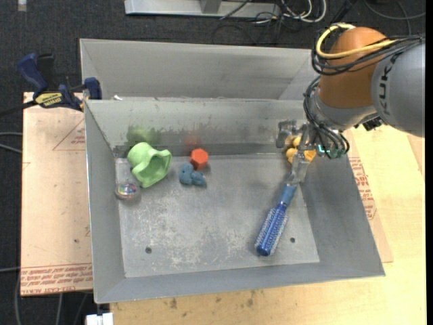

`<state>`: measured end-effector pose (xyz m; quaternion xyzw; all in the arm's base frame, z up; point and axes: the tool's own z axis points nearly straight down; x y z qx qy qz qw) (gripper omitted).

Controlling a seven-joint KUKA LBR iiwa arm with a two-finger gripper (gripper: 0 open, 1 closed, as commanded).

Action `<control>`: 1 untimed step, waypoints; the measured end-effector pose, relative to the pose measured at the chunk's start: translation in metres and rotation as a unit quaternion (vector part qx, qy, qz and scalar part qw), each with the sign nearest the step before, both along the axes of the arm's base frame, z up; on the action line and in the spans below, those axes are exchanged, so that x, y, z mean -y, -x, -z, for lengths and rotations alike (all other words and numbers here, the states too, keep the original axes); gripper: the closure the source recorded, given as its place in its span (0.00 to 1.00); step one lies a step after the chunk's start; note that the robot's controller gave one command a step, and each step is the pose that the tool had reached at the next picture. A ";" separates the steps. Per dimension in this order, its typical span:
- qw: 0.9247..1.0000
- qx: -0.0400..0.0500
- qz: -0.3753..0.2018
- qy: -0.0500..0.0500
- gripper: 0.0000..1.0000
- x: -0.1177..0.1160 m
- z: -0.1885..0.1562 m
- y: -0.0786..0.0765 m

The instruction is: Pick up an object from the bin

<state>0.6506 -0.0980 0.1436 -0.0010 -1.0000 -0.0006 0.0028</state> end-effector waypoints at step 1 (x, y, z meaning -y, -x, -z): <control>0.962 0.002 -0.271 -0.001 0.00 0.001 0.040 0.081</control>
Offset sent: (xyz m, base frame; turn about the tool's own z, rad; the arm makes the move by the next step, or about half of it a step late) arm -0.0803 -0.0012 -0.0386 -0.5528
